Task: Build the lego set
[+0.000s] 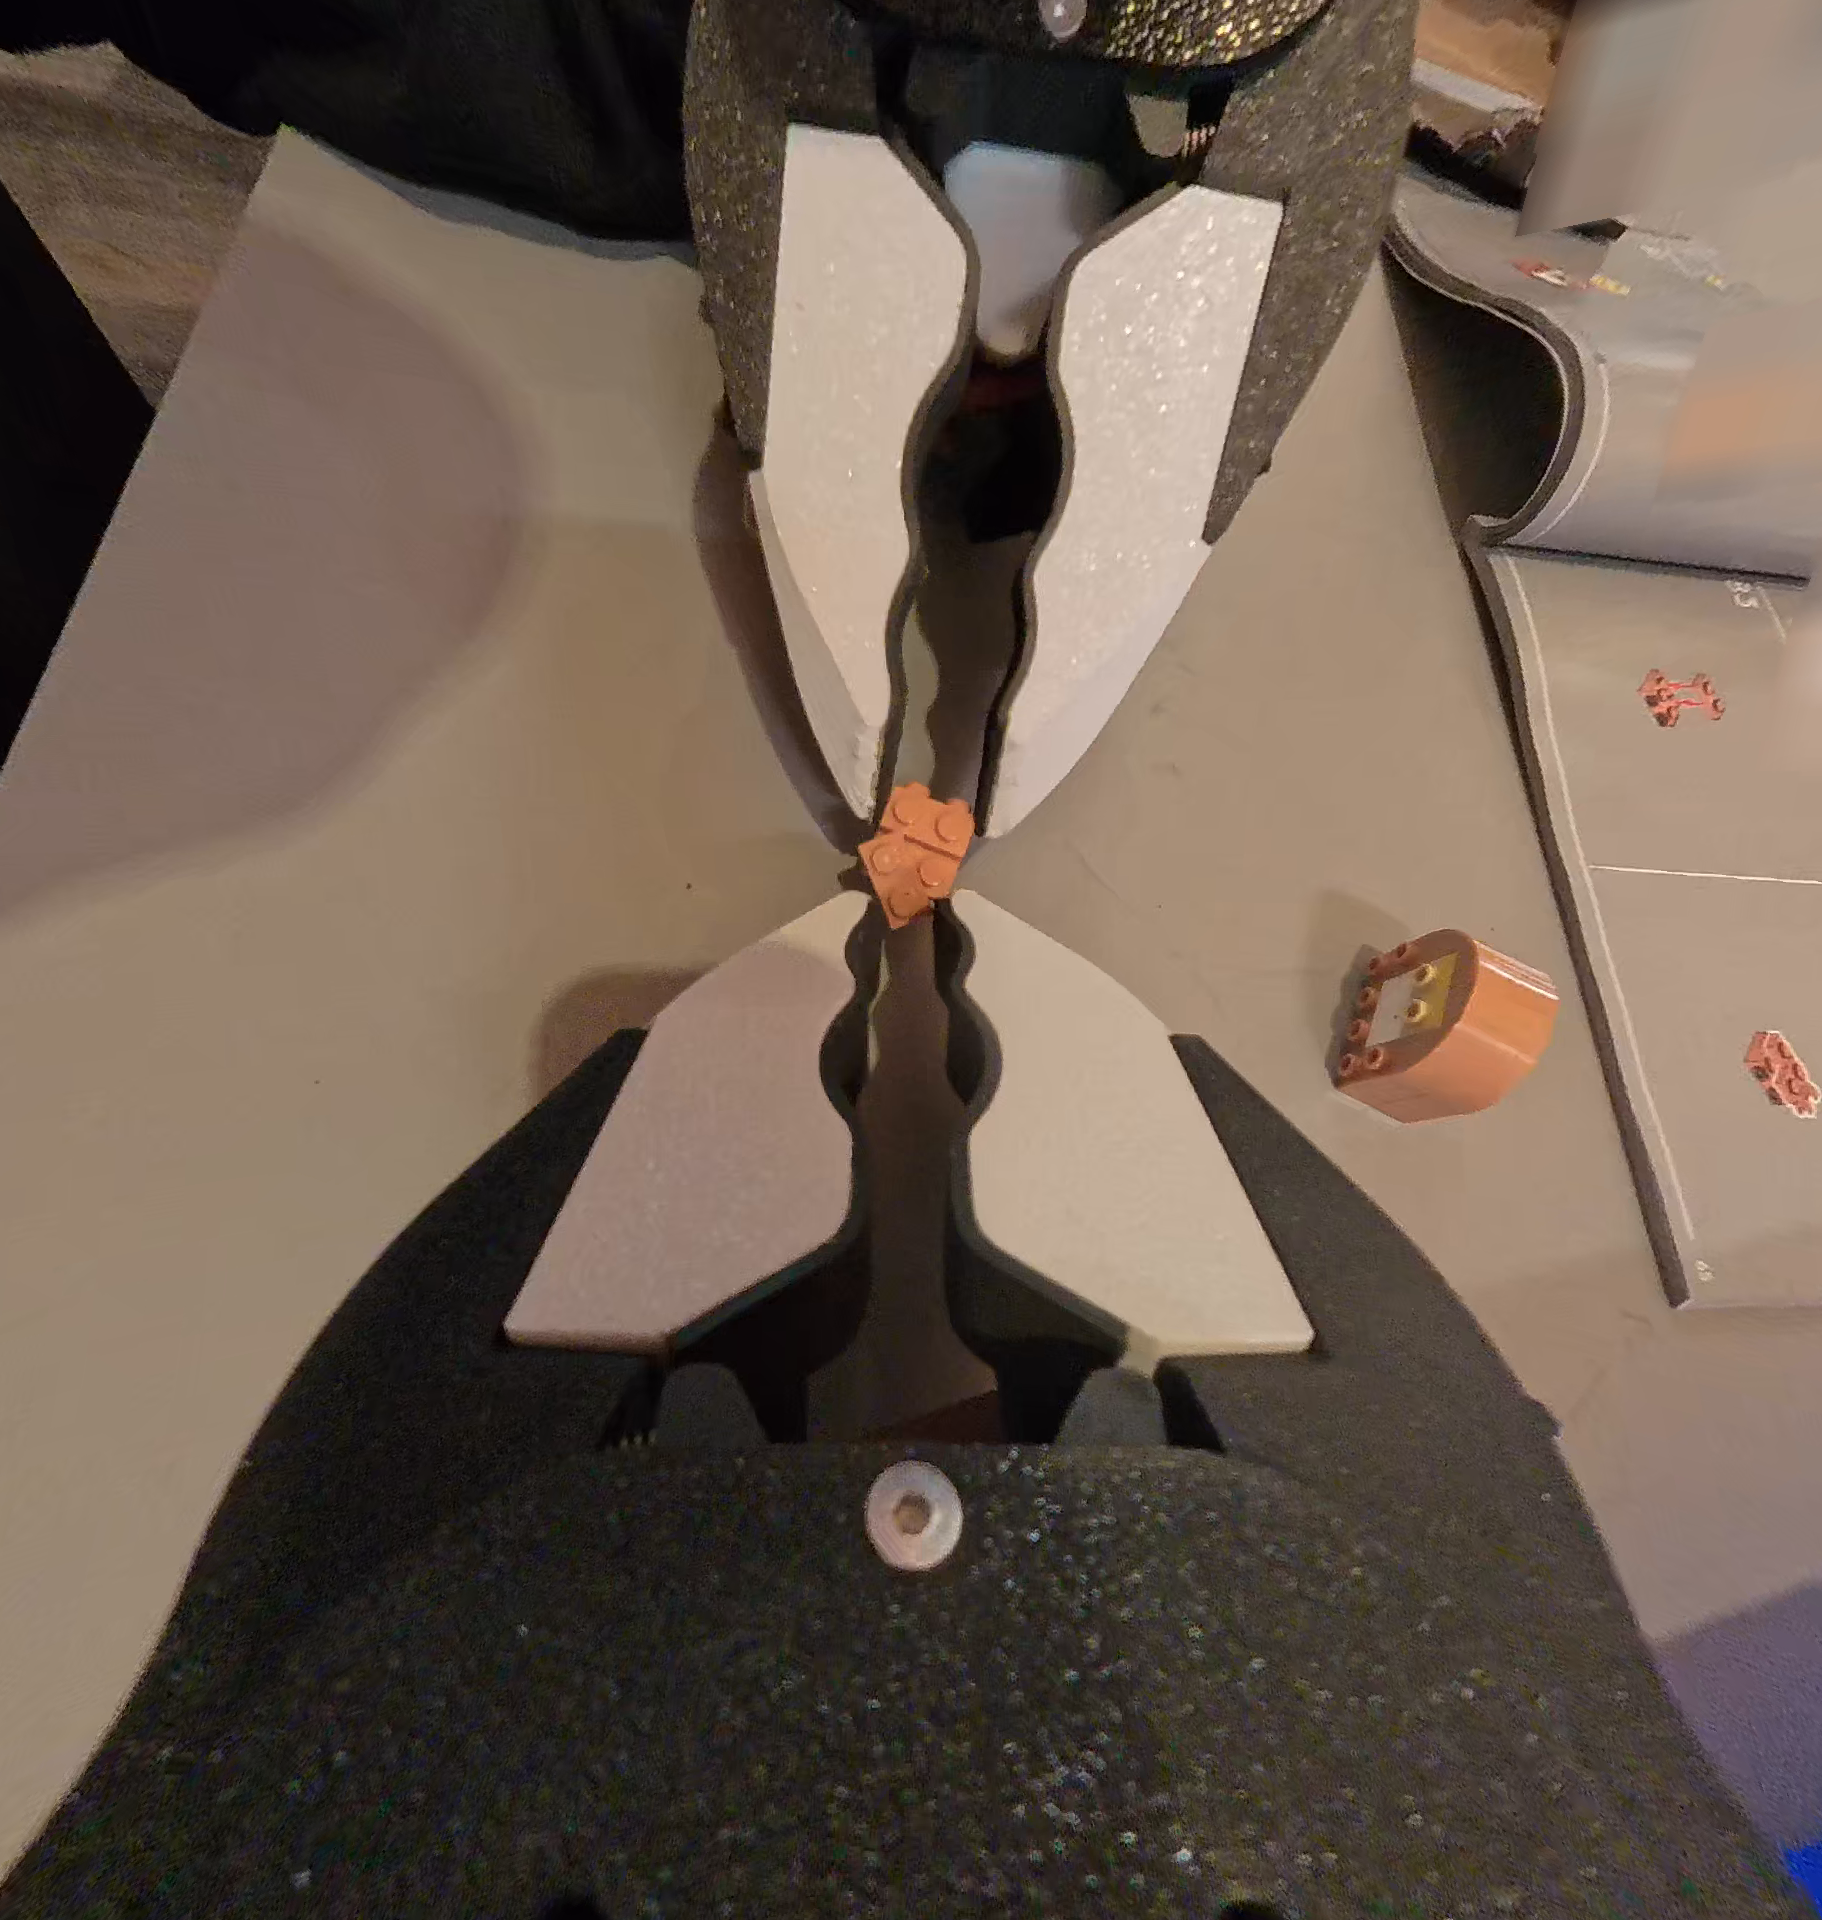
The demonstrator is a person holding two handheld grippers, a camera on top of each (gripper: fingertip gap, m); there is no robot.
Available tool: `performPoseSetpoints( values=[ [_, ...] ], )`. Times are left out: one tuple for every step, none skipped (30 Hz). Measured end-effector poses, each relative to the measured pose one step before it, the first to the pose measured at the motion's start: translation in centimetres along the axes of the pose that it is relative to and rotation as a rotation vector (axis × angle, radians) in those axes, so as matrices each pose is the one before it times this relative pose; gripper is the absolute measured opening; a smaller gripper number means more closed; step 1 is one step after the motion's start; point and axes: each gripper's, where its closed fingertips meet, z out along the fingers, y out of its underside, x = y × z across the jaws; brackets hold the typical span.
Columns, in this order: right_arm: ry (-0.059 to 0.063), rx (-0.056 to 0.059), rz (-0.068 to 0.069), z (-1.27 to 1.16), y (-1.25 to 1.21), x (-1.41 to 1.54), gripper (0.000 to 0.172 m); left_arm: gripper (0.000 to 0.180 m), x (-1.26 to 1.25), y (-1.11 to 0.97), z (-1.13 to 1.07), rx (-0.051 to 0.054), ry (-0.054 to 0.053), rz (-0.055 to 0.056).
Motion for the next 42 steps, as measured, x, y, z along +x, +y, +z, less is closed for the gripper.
performPoseSetpoints(
  values=[
    [0.0035,-0.0051,-0.0074,0.042,0.044,-0.028,0.009,0.016,0.035,0.031,0.031,-0.0029,0.0002,0.0027],
    [0.0027,-0.0017,-0.0055,0.029,0.01,-0.014,0.009,0.016,0.003,0.024,0.022,-0.0023,-0.0002,0.001],
    [0.002,-0.0001,-0.0034,-0.003,-0.007,0.0,0.009,0.016,0.005,0.018,0.005,-0.0011,0.0009,-0.0007],
    [0.0012,0.0011,-0.002,-0.005,-0.023,0.002,0.009,0.016,-0.005,-0.006,-0.018,0.001,0.0004,-0.0008],
    [-0.0003,0.0017,-0.0019,-0.015,-0.018,-0.016,0.009,0.016,0.003,0.003,-0.003,0.0001,0.0012,-0.001],
    [0.0001,0.002,-0.0028,-0.015,-0.022,-0.014,0.009,0.016,0.017,0.02,-0.001,-0.0008,0.0015,-0.001],
    [-0.0005,0.0007,-0.0039,-0.005,-0.011,-0.028,0.009,0.016,0.026,0.005,-0.003,-0.0004,0.002,0.0],
    [-0.001,0.0003,-0.0045,-0.004,-0.014,-0.051,0.009,0.016,0.044,0.007,0.012,-0.0007,0.0024,0.0005],
    [-0.0026,-0.0004,-0.0053,0.003,0.01,-0.07,0.009,0.016,0.071,0.018,0.021,-0.0014,0.0044,0.0002],
    [-0.0016,0.0007,-0.007,-0.007,-0.022,-0.07,0.009,0.016,0.068,0.026,0.017,-0.0021,0.0039,0.0011],
    [-0.0024,0.0006,-0.0084,0.001,-0.008,-0.094,0.009,0.016,0.088,0.022,0.02,-0.002,0.005,0.0015],
    [-0.0027,0.0011,-0.0088,-0.016,-0.025,-0.1,0.009,0.016,0.096,-0.003,0.007,-0.0005,0.0062,0.0],
    [-0.0019,0.0028,-0.0086,-0.01,-0.041,-0.08,0.009,0.016,0.095,0.019,0.021,-0.0017,0.0058,0.0005],
    [0.0008,0.0029,-0.0083,-0.021,-0.044,-0.035,0.009,0.016,0.114,0.021,0.026,-0.0026,0.007,0.0023],
    [0.0033,0.0004,-0.0096,-0.019,0.012,0.011,0.008,0.016,0.1,0.044,0.036,-0.0036,0.005,0.0035],
    [0.0023,-0.0028,-0.0104,0.002,0.072,0.014,0.009,0.016,0.115,0.042,0.026,-0.0038,0.0061,0.0019],
    [-0.0029,-0.0018,-0.0102,-0.015,0.047,-0.07,0.009,0.016,0.091,0.031,0.03,-0.0027,0.0054,0.0014],
    [-0.0034,0.0031,-0.0097,-0.025,-0.039,-0.1,0.008,0.016,0.1,0.009,0.015,-0.0016,0.0051,0.0028],
    [-0.0057,0.0032,-0.0117,-0.008,-0.067,-0.157,0.008,0.016,0.088,0.016,0.02,-0.0015,0.0048,0.0028],
    [-0.0027,0.0001,-0.0165,0.015,-0.018,-0.145,0.008,0.016,0.078,0.022,0.018,-0.0019,0.0044,0.0034],
    [-0.0002,-0.0042,-0.0174,0.041,0.038,-0.116,0.008,0.016,0.079,0.026,0.031,-0.0023,0.004,0.0035],
    [0.0009,-0.0044,-0.0141,0.054,0.038,-0.085,0.008,0.016,0.152,0.006,0.037,-0.002,0.0082,0.0015],
    [0.0,-0.0031,-0.0124,0.038,0.004,-0.091,0.008,0.016,0.159,-0.015,0.034,-0.0008,0.0084,0.0027],
    [0.0053,-0.0006,-0.0143,0.046,-0.027,-0.018,0.008,0.016,0.128,0.006,0.056,-0.0027,0.0055,0.0048],
    [0.0017,-0.0027,-0.0127,0.039,0.007,-0.069,0.009,0.016,0.056,0.04,0.049,-0.0045,0.0021,0.0041],
    [-0.0015,-0.0012,-0.0096,0.034,-0.014,-0.098,0.009,0.016,0.029,0.03,0.036,-0.0032,0.0011,0.0014],
    [-0.0018,0.0017,-0.0093,0.009,-0.047,-0.086,0.009,0.016,0.01,0.004,-0.002,-0.0003,0.0008,0.0],
    [0.0009,0.0023,-0.01,0.004,-0.053,-0.056,0.009,0.016,0.019,-0.009,0.005,0.0007,0.0014,-0.0001],
    [0.0005,0.0021,-0.0103,0.003,-0.064,-0.056,0.009,0.016,0.01,-0.011,-0.006,0.0004,0.0013,-0.0005],
    [0.0018,0.0012,-0.0075,0.016,-0.045,-0.032,0.009,0.016,0.04,0.011,0.006,-0.0004,0.0028,0.0008],
    [0.0021,-0.0012,-0.0036,0.017,-0.021,-0.005,0.009,0.016,0.052,0.007,0.01,-0.0006,0.0029,0.0019],
    [0.0026,-0.0023,-0.0027,0.027,0.0,0.011,0.009,0.016,0.035,0.001,0.0,-0.0003,0.0024,0.0007],
    [0.004,-0.0008,-0.0042,0.012,-0.019,0.023,0.009,0.016,0.0,-0.001,0.002,0.0,0.0012,-0.0009],
    [0.0052,-0.0003,-0.0058,0.025,-0.015,0.034,0.009,0.016,0.025,-0.001,-0.004,0.0005,0.0015,-0.0001],
    [0.0038,-0.0002,-0.0054,0.012,-0.018,0.016,0.009,0.016,0.026,-0.012,-0.008,0.0008,0.0021,0.0006],
    [0.0004,0.0,-0.0025,0.005,-0.028,-0.022,0.009,0.016,0.031,-0.004,-0.001,0.0006,0.0019,0.0009],
    [0.0004,-0.0004,-0.0007,0.024,-0.01,-0.002,0.009,0.016,0.027,-0.008,-0.01,0.0005,0.0022,0.0007],
    [0.0001,-0.0004,-0.0016,0.006,-0.017,-0.014,0.009,0.016,0.022,-0.004,-0.002,0.0008,0.0016,0.0003],
    [0.0004,-0.0008,-0.0034,0.0,-0.002,-0.011,0.009,0.016,0.017,-0.009,-0.01,0.0006,0.0011,0.0],
    [0.0004,-0.0014,-0.0039,0.005,0.001,-0.029,0.009,0.016,0.024,-0.004,0.002,0.0003,0.0024,0.0009],
    [0.0006,-0.0016,-0.0042,-0.001,-0.001,-0.011,0.009,0.016,0.046,-0.002,-0.006,0.0008,0.0028,0.0011],
    [0.0005,-0.0013,-0.0058,0.009,-0.014,-0.032,0.009,0.016,0.037,-0.013,-0.011,0.0013,0.0026,0.0006]
  ],
)
